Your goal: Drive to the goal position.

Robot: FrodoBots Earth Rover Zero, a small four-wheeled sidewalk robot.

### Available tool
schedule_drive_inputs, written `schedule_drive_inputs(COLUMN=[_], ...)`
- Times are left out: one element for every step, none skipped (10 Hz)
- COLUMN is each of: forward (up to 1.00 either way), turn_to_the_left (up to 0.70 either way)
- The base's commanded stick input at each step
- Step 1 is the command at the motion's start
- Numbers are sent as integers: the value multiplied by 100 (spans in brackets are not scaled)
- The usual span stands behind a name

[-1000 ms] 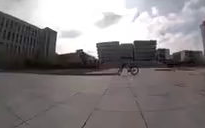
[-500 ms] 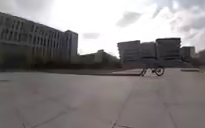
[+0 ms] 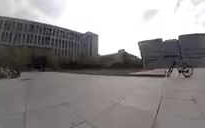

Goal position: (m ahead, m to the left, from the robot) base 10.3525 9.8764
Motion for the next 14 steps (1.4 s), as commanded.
schedule_drive_inputs(forward=[100,100,100,100,100,100,100,100,100,100,100,100,100,100], turn_to_the_left=[42,42,42,42,42,42,42,42,42,42,42,3,2,-7])
